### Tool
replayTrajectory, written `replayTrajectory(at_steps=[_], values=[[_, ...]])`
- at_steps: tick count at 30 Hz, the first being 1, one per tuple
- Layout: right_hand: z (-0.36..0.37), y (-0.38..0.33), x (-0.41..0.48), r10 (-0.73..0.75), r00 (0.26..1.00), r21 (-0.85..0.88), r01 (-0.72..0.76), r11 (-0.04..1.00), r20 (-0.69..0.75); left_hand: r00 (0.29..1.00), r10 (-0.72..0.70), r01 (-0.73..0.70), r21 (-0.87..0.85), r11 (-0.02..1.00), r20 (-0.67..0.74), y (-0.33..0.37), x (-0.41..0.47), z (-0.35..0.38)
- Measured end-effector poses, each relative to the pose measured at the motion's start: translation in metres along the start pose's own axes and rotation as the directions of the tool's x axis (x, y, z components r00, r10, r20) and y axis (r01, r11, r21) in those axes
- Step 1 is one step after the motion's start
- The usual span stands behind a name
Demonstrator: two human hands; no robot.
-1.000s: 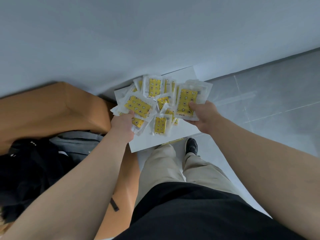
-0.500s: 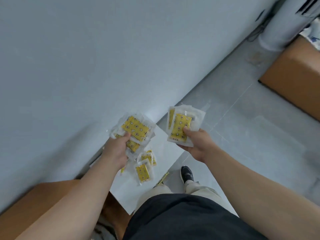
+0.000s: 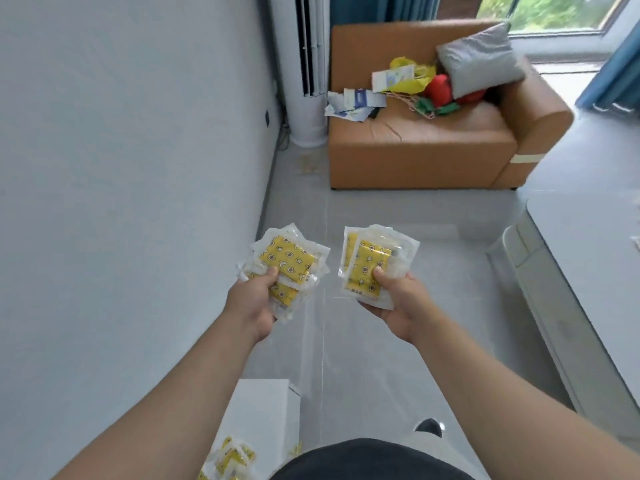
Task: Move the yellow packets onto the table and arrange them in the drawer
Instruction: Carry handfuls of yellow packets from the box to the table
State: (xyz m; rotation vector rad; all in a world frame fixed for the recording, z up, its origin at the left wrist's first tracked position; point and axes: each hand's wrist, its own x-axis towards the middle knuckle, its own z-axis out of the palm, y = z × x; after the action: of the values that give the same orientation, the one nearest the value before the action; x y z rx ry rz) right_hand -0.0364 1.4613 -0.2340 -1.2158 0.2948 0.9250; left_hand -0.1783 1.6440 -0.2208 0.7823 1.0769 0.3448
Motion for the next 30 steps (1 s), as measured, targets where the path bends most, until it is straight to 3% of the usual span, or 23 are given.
replayTrajectory(at_steps=[4, 15, 23, 30], values=[[-0.062, -0.043, 0.003, -0.056, 0.996, 0.115, 0.065, 0.991, -0.074, 0.995, -0.023, 0.014, 0.094, 0.996, 0.100, -0.011, -0.008, 0.089], [-0.260, -0.151, 0.002, -0.120, 0.964, 0.249, 0.180, 0.952, -0.238, 0.970, -0.119, 0.075, 0.206, 0.976, 0.210, -0.093, -0.025, 0.306], [-0.388, -0.188, 0.001, -0.086, 0.911, 0.366, 0.247, 0.897, -0.403, 0.933, -0.240, 0.116, 0.406, 0.906, 0.269, -0.162, -0.036, 0.442], [-0.496, -0.222, 0.009, 0.009, 0.813, 0.483, 0.337, 0.808, -0.582, 0.870, -0.370, 0.143, 0.550, 0.823, 0.327, -0.237, -0.022, 0.567]])
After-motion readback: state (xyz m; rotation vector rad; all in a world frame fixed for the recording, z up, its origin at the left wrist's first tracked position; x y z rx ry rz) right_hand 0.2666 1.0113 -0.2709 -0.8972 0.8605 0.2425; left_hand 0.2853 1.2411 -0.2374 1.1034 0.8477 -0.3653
